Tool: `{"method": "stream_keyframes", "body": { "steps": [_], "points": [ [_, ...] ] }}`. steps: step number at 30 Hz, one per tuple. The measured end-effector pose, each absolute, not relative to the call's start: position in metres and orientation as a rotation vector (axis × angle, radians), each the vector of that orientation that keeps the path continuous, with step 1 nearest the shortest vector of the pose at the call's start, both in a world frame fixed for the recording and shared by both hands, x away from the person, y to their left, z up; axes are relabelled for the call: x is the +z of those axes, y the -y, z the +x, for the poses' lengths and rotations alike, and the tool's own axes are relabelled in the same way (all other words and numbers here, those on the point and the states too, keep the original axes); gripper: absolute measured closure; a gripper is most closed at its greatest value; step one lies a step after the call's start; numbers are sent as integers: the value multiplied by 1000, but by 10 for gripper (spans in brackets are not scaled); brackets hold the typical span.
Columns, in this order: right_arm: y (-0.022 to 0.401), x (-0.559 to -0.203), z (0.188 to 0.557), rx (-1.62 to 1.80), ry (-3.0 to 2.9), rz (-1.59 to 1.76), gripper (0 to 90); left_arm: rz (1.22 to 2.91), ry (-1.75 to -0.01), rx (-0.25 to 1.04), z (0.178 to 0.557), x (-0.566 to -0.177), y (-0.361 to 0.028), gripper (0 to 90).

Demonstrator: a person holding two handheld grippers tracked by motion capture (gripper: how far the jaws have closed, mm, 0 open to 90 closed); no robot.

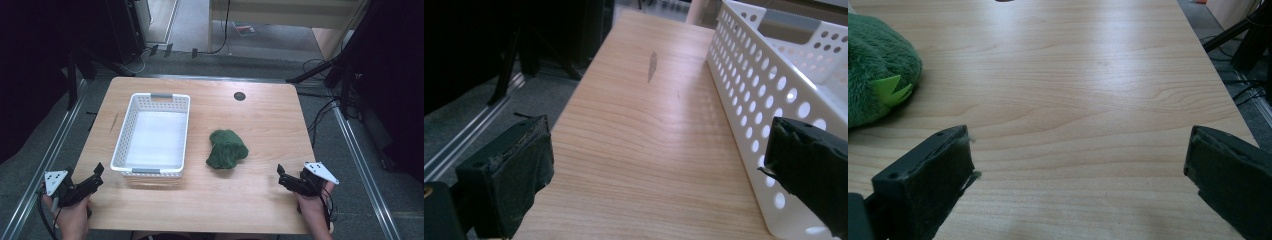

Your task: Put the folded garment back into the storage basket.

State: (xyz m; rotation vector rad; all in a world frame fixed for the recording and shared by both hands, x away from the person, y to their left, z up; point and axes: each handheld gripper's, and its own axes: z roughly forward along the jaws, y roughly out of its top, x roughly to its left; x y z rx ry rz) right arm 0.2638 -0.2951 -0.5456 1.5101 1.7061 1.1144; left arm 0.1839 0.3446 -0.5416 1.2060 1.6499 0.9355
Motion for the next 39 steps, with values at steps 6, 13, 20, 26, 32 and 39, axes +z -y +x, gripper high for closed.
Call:
{"method": "stream_keyframes", "body": {
  "steps": [6, 13, 20, 26, 32, 39],
  "points": [
    [296, -546, 264, 1122, -1703, 1519, 0, 1166, -1612, 992, 173, -504, -335, 6],
    [295, -546, 264, 1118, -1706, 1515, 0, 1285, -1506, 916, 184, -462, -288, 6],
    [295, -546, 264, 1119, -1710, 1517, 0, 1364, -1408, 875, 205, -440, -247, 6],
    [294, -546, 263, 1116, -1715, 1523, 0, 1415, -1390, 841, 223, -442, -228, 6],
    [294, -546, 264, 1117, -1715, 1523, 0, 1448, -1391, 813, 233, -445, -218, 6],
    [294, -546, 264, 1117, -1718, 1521, 0, 1474, -1366, 792, 243, -444, -202, 6]
  ]
}}
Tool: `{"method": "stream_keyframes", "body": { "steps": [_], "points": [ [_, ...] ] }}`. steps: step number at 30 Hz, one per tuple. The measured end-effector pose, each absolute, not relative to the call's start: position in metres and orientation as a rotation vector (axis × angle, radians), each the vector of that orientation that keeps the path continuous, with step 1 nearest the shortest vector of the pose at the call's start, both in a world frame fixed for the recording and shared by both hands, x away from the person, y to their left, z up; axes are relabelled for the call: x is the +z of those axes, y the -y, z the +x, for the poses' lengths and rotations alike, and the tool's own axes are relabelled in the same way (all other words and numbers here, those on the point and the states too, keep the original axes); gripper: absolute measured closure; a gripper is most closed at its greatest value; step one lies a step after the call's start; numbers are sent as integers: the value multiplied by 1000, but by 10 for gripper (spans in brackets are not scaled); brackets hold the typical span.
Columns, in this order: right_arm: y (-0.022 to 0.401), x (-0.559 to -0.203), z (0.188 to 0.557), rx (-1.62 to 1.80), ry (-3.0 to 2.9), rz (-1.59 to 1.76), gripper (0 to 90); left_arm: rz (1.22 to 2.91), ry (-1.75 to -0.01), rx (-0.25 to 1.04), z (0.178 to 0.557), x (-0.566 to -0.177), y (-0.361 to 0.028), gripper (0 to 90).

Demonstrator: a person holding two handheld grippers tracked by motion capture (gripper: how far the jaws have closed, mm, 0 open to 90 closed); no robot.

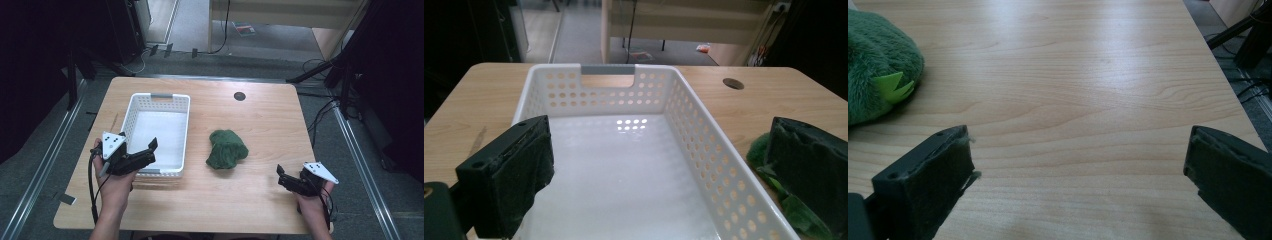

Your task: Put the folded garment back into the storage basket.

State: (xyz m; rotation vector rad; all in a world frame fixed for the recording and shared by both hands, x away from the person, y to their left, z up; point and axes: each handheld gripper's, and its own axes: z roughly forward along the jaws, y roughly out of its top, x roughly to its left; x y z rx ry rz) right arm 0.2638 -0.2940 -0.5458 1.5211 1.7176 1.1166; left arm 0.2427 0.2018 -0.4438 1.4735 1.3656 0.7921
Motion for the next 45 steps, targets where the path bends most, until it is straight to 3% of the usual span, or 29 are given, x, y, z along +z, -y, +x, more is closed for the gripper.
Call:
{"method": "stream_keyframes", "body": {
  "steps": [20, 45],
  "points": [
    [294, -546, 264, 1114, -1721, 1514, 0, 1548, -1310, 719, 261, -452, -154, 6],
    [294, -546, 264, 1123, -1726, 1518, 0, 1676, -1216, 599, 281, -462, -61, 0]
  ]
}}
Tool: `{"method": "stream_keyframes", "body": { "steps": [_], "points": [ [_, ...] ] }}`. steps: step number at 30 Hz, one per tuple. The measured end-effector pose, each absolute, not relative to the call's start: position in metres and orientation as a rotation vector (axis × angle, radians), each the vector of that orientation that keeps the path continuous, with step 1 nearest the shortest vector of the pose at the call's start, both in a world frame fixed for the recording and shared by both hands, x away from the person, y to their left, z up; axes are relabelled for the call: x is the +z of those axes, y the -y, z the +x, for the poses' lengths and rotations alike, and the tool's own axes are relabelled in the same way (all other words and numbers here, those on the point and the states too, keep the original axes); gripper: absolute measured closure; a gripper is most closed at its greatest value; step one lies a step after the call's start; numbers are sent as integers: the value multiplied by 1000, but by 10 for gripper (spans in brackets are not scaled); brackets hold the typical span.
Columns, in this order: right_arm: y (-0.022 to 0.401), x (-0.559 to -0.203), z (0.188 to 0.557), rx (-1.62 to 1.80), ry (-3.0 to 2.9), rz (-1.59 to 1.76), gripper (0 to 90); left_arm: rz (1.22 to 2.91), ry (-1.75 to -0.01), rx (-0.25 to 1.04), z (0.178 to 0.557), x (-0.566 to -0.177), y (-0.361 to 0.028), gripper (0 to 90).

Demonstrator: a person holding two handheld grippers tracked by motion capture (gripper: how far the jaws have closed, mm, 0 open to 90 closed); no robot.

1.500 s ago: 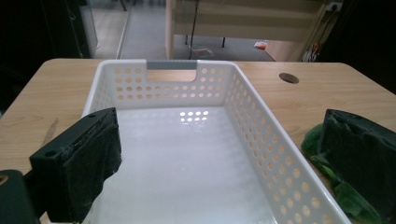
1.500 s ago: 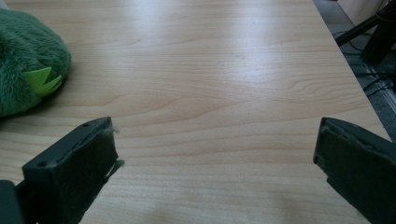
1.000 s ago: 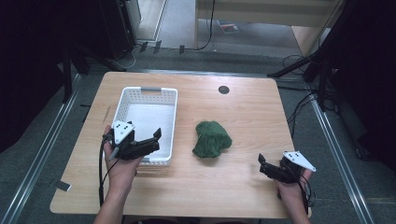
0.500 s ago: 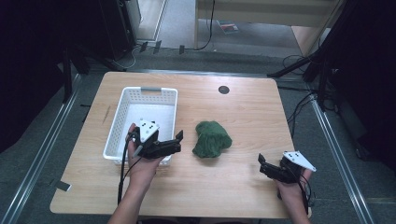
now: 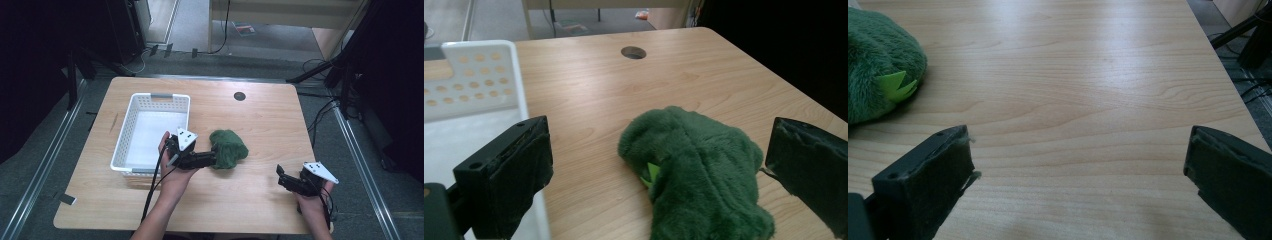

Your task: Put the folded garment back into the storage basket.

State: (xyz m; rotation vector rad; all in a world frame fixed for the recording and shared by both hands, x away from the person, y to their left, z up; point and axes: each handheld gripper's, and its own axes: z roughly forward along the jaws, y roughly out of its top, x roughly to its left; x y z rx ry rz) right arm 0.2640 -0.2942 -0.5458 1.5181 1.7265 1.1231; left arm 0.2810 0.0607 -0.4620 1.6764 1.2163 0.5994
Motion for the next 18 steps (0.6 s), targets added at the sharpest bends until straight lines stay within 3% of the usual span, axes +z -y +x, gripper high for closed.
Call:
{"method": "stream_keyframes", "body": {
  "steps": [18],
  "points": [
    [295, -546, 265, 1129, -1725, 1516, 0, 1848, -1222, 576, 303, -490, -5, 0]
  ]
}}
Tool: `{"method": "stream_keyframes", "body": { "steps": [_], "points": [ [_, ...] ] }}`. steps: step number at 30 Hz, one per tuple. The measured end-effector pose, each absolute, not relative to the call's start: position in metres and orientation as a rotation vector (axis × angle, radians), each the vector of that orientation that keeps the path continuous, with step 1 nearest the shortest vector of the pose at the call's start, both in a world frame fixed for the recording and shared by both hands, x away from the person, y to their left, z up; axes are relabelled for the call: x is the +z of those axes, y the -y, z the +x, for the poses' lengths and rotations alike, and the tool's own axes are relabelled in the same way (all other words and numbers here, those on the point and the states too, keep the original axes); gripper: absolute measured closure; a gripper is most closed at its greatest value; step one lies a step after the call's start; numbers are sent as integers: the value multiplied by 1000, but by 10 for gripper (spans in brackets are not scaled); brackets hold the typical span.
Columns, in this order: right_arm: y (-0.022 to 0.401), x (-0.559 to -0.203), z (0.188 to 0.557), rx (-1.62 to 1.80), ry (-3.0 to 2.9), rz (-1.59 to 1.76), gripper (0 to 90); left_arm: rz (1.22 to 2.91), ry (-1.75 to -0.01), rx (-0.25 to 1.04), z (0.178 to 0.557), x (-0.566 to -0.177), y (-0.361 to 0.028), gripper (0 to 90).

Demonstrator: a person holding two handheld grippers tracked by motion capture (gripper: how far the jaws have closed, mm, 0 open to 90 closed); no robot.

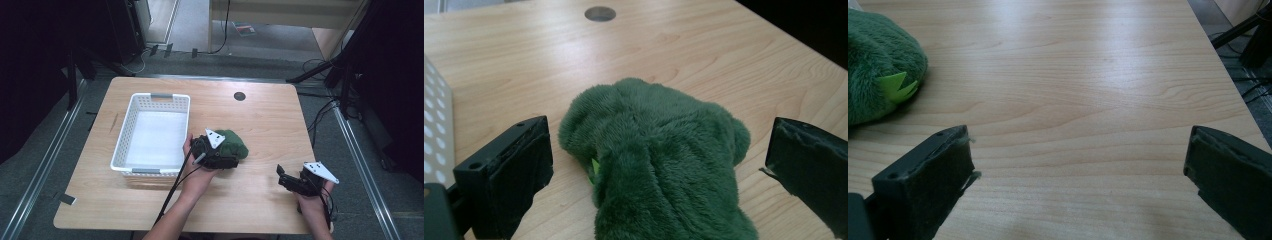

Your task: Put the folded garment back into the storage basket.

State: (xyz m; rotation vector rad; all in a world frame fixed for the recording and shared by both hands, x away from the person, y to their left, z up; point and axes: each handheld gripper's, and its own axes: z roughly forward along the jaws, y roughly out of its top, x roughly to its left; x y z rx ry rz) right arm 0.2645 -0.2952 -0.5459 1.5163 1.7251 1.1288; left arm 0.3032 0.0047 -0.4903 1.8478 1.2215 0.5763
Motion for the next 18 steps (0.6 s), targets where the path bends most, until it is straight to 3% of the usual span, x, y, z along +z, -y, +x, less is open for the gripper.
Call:
{"method": "stream_keyframes", "body": {
  "steps": [18],
  "points": [
    [295, -546, 265, 1132, -1729, 1516, 0, 1997, -1259, 502, 323, -526, 16, 0]
  ]
}}
